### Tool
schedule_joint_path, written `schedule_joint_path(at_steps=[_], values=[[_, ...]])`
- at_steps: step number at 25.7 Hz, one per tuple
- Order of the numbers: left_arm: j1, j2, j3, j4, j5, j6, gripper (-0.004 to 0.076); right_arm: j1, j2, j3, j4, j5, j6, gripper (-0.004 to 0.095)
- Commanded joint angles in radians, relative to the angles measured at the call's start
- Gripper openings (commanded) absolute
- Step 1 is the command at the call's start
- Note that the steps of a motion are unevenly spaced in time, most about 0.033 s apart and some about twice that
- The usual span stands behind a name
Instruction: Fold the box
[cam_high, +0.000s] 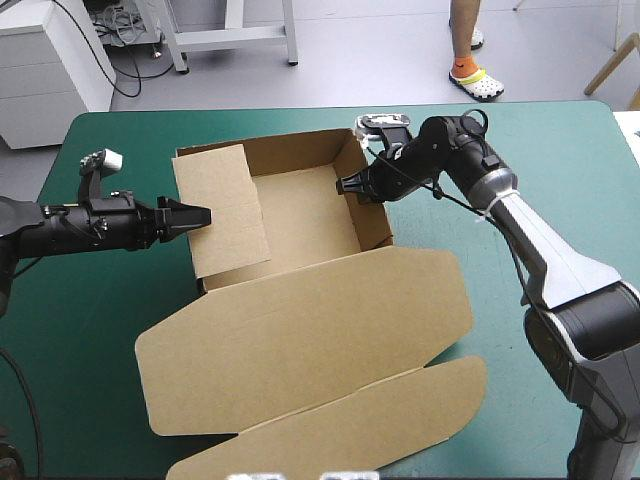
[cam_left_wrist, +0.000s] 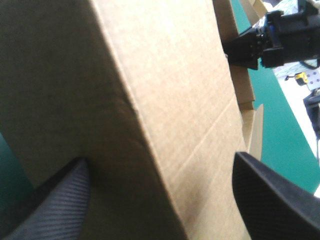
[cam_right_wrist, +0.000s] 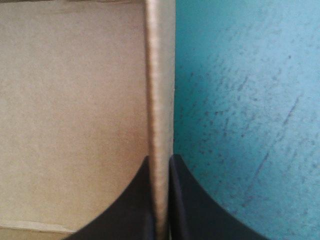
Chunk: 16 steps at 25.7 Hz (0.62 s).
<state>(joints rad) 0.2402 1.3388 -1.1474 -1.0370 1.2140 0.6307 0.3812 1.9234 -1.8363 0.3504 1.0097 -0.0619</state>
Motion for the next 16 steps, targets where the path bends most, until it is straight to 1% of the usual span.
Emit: schedule_joint_path(at_steps=[1, 3, 5, 10, 16], values=[[-0.011, -0.027, -0.031, 0.036, 0.037, -0.047, 0.0522, 0.03, -0.054, -0.029, 0.053, -0.068, 0.018, -0.0017], [-0.011, -0.027, -0.031, 0.134, 0.033, -0.108, 0.0491, 0.056, -0.054, -0.029, 0.051, -0.088, 0.02, -0.0018], [-0.021, -0.027, -0.031, 0.209, 0.005, -0.173, 0.0465, 0.072, -0.054, -0.029, 0.047, -0.105, 0.037, -0.0018], [-0.103, -0.027, -0.031, 0.368, -0.077, -0.316, 0.0461, 0.092, -0.054, -0.029, 0.047, -0.11, 0.037, -0.0017], [-0.233, -0.027, -0.031, 0.594, -0.182, -0.543, 0.0458, 0.098, -0.054, -0.029, 0.038, -0.107, 0.051, -0.0017]])
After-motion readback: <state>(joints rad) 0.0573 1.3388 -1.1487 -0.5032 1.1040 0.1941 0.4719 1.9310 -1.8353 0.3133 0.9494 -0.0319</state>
